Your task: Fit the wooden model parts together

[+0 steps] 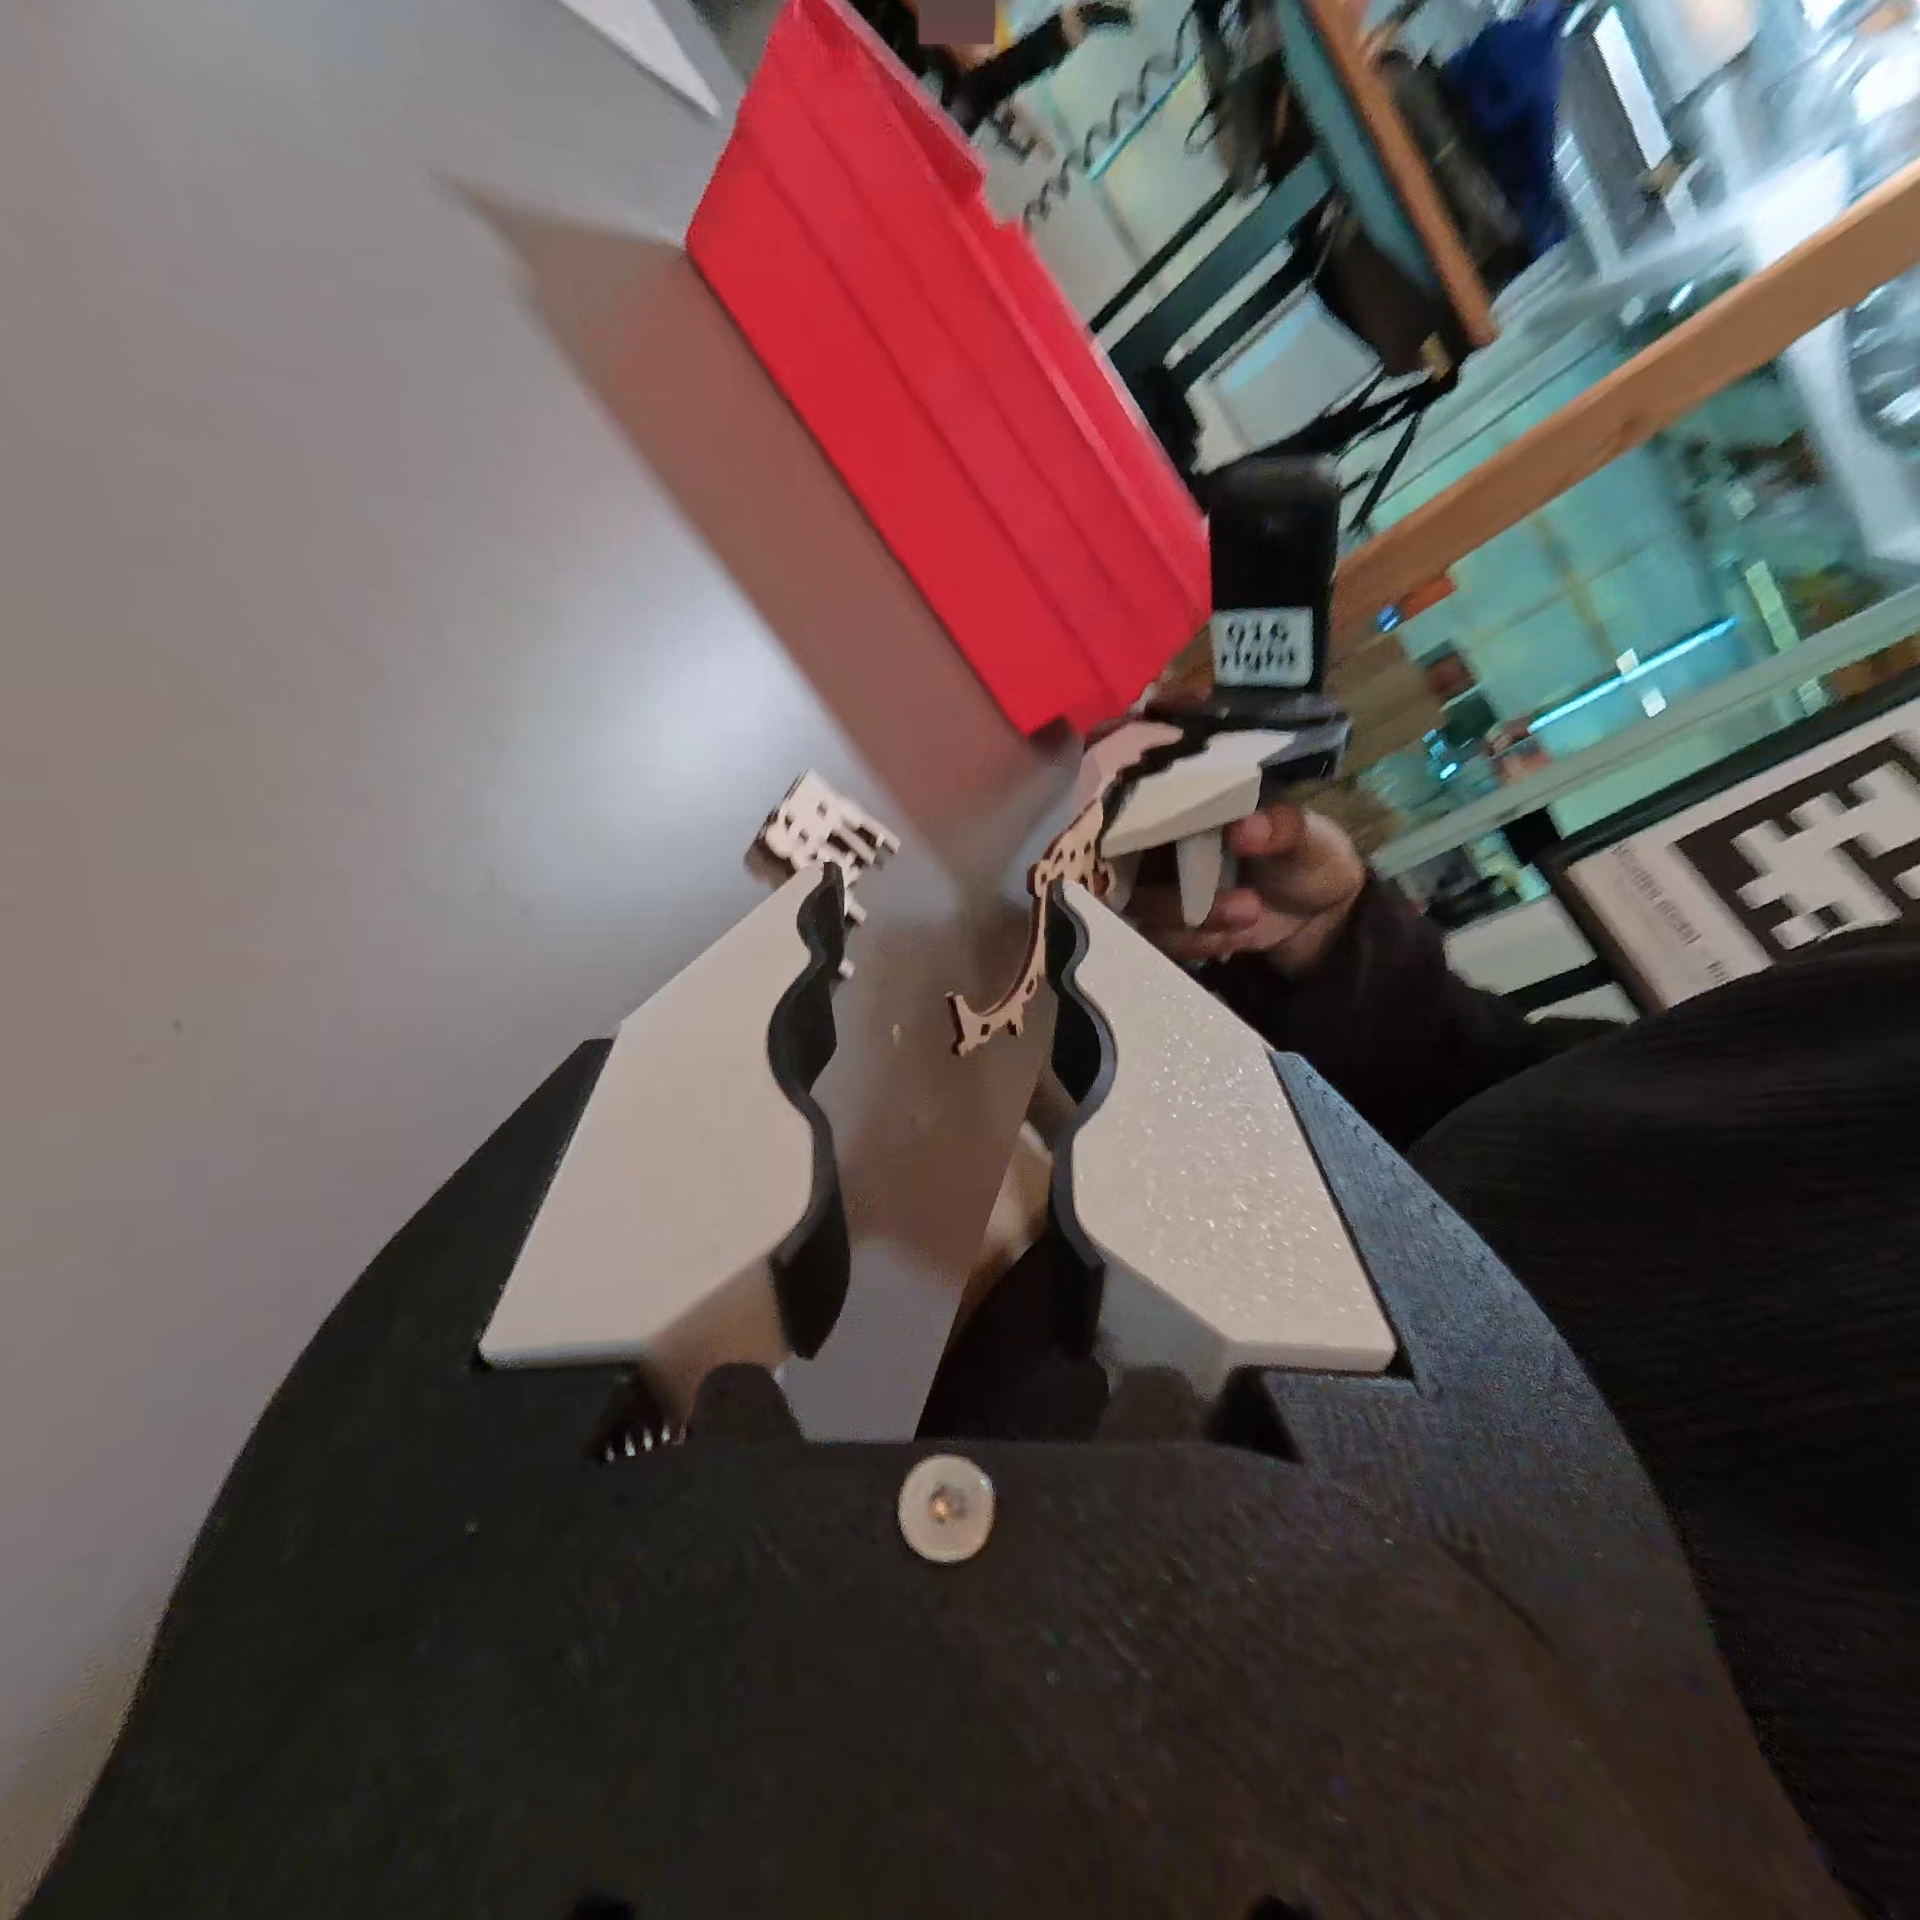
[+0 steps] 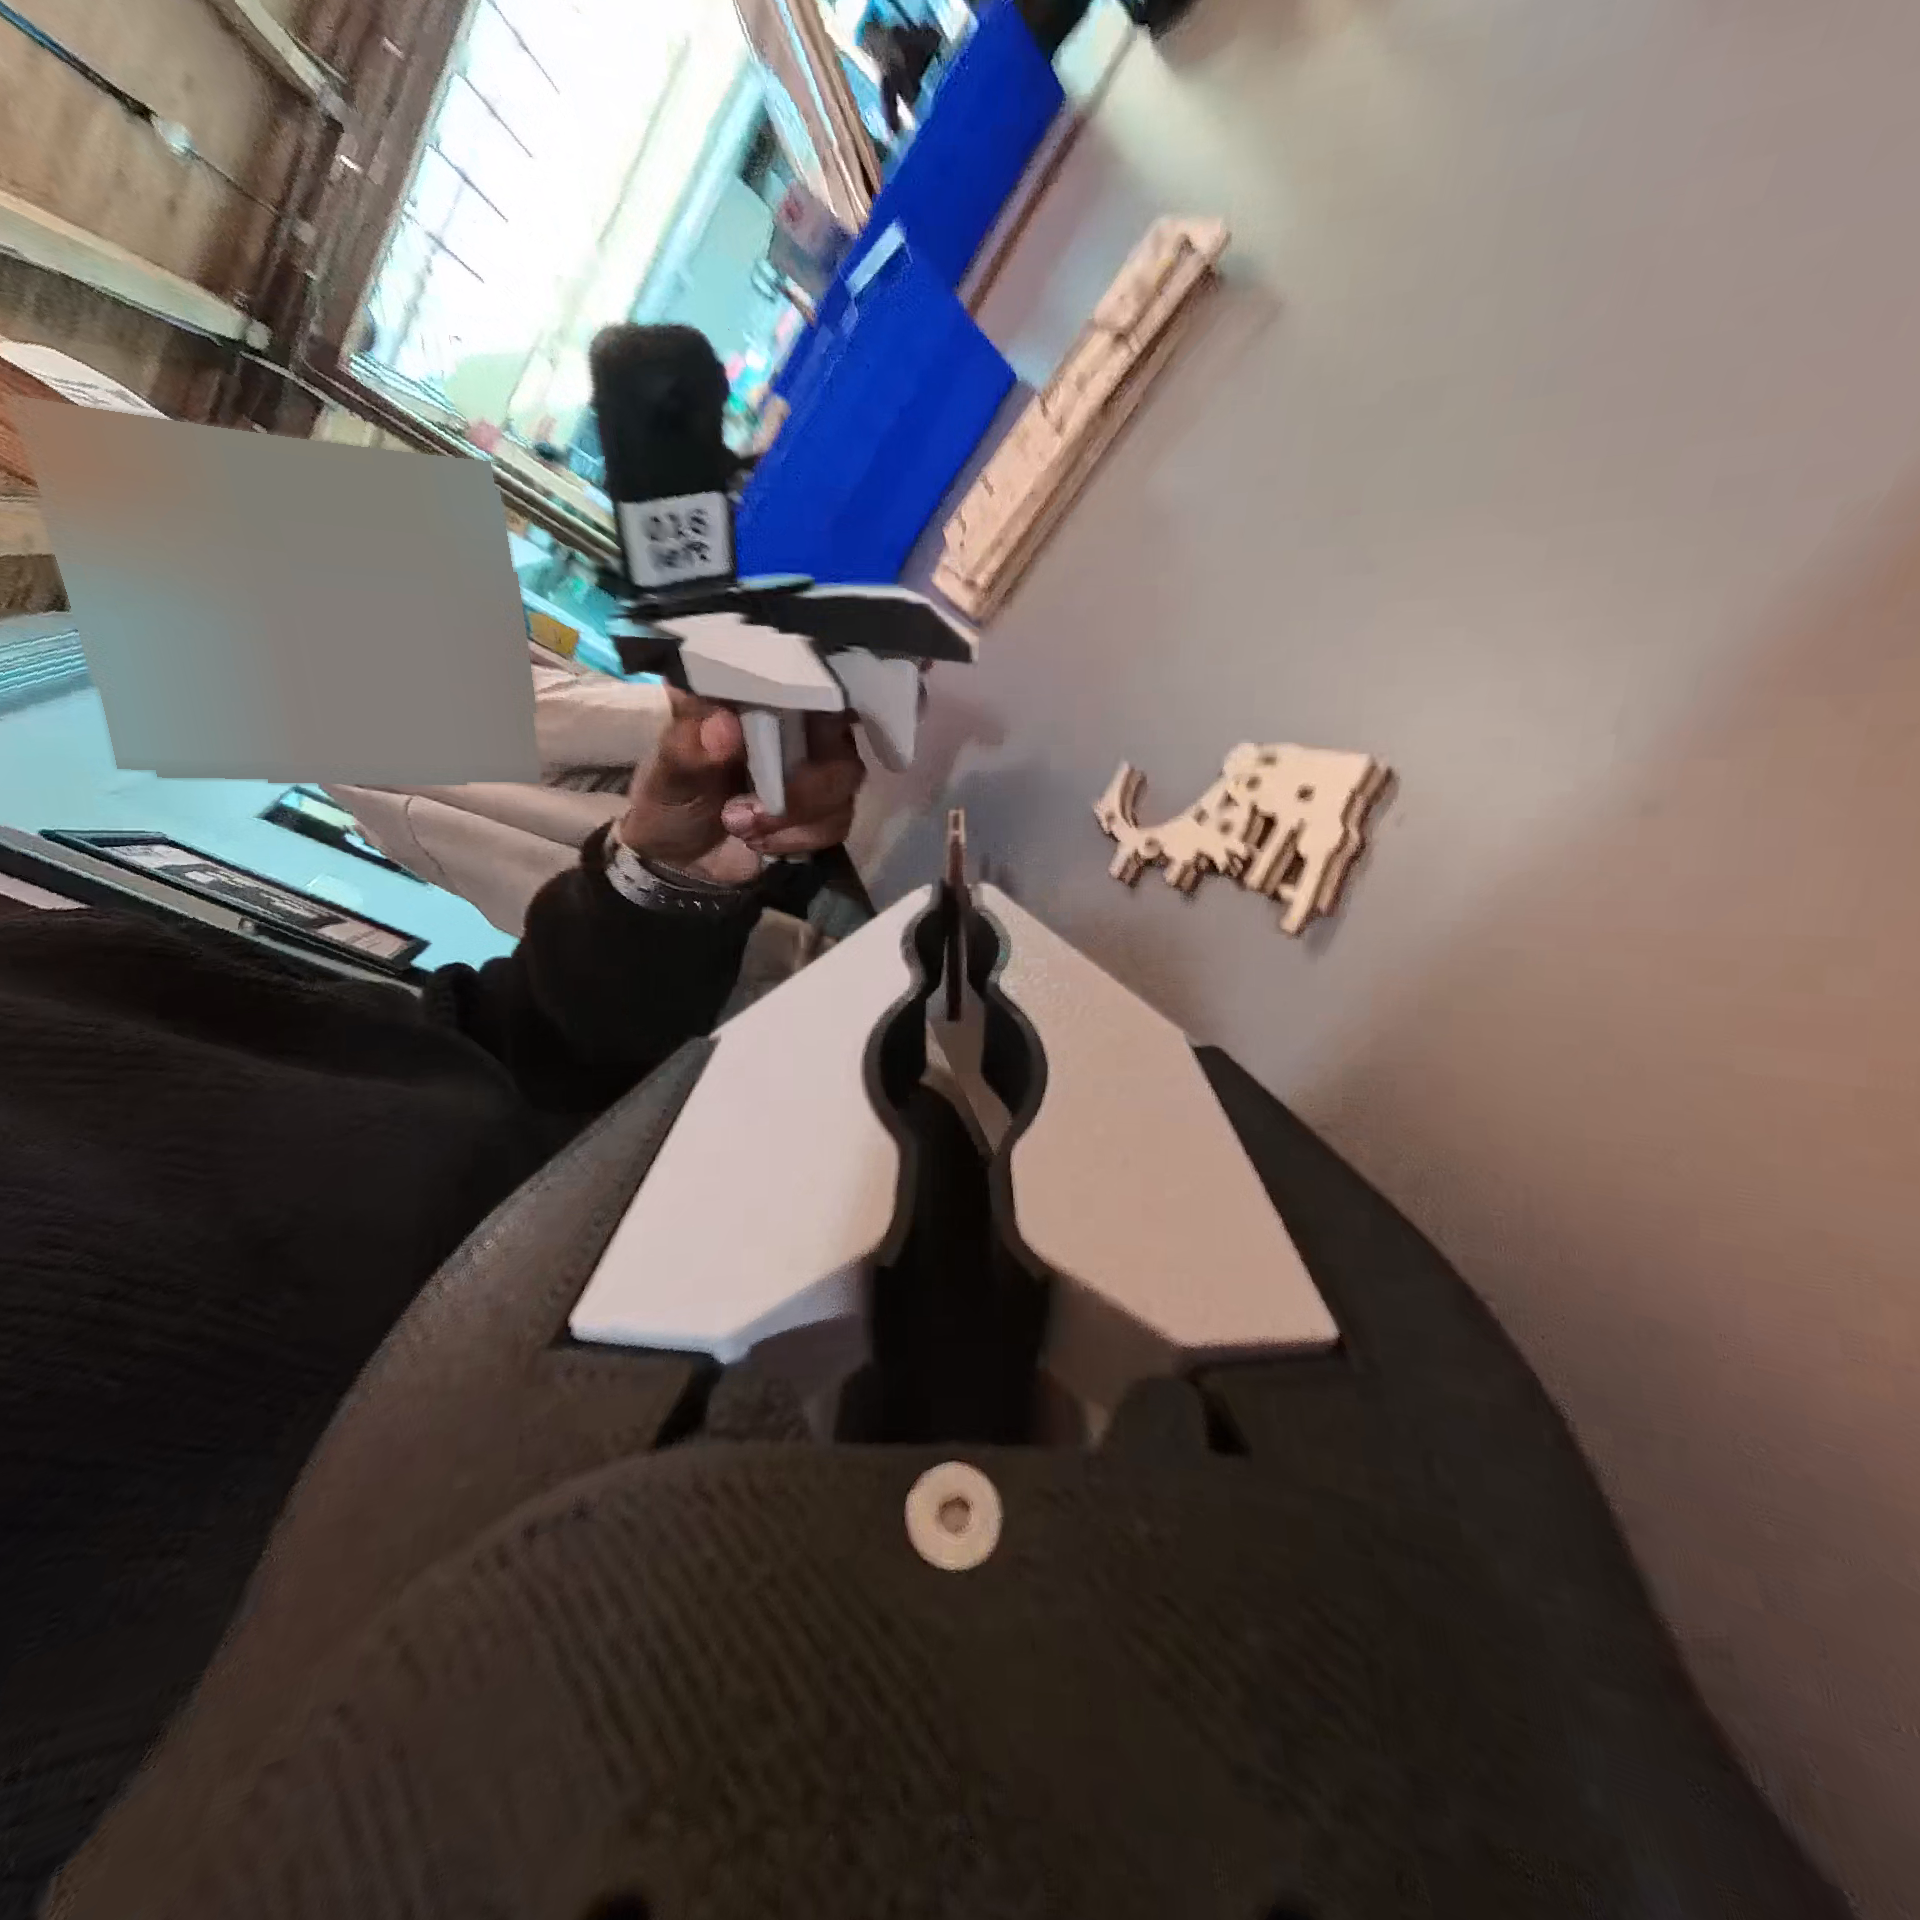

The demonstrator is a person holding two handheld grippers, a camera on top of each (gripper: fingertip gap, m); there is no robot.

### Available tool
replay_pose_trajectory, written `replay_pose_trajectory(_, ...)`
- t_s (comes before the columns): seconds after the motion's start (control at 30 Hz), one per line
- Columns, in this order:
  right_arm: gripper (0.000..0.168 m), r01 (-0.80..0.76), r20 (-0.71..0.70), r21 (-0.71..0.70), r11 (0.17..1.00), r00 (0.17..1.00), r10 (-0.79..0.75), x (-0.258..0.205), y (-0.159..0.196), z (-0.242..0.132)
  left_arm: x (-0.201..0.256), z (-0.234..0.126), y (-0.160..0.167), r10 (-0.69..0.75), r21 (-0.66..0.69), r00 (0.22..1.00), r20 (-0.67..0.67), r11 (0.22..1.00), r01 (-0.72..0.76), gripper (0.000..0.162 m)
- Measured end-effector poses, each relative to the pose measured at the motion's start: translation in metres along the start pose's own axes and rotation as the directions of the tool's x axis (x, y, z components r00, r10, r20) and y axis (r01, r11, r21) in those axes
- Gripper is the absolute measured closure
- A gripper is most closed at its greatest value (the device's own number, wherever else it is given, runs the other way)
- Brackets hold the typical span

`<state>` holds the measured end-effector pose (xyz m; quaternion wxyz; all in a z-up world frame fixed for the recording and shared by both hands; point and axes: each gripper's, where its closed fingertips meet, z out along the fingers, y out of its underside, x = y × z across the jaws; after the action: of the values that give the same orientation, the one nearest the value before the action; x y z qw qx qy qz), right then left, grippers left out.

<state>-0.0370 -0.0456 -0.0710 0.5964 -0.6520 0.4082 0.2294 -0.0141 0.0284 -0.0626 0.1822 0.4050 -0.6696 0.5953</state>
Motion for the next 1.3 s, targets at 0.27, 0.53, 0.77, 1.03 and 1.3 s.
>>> replay_pose_trajectory(0.27,0.159,0.025,-0.207,-0.173,0.985,0.977,-0.061,0.030,0.033,0.005,0.003,0.003,0.038,-0.033,-0.109,0.998,-0.057,0.994,0.027,0.130)
replay_pose_trajectory(0.53,0.123,0.271,-0.312,-0.305,0.913,0.878,-0.364,0.035,0.037,-0.004,-0.006,-0.001,0.026,-0.025,-0.058,0.999,-0.042,0.998,0.023,0.132)
replay_pose_trajectory(0.77,0.120,0.482,-0.344,-0.304,0.821,0.748,-0.567,0.030,0.015,-0.001,-0.011,-0.002,0.020,-0.029,-0.037,0.999,-0.032,0.999,0.028,0.132)
replay_pose_trajectory(1.03,0.132,0.493,-0.491,-0.194,0.848,0.699,-0.519,0.050,-0.023,0.003,-0.019,0.005,0.032,0.036,-0.100,0.998,0.056,0.994,-0.030,0.132)
replay_pose_trajectory(1.3,0.132,0.439,-0.487,-0.247,0.864,0.714,-0.503,0.058,-0.008,0.002,-0.014,0.015,0.046,0.083,-0.158,0.994,0.072,0.985,-0.071,0.127)
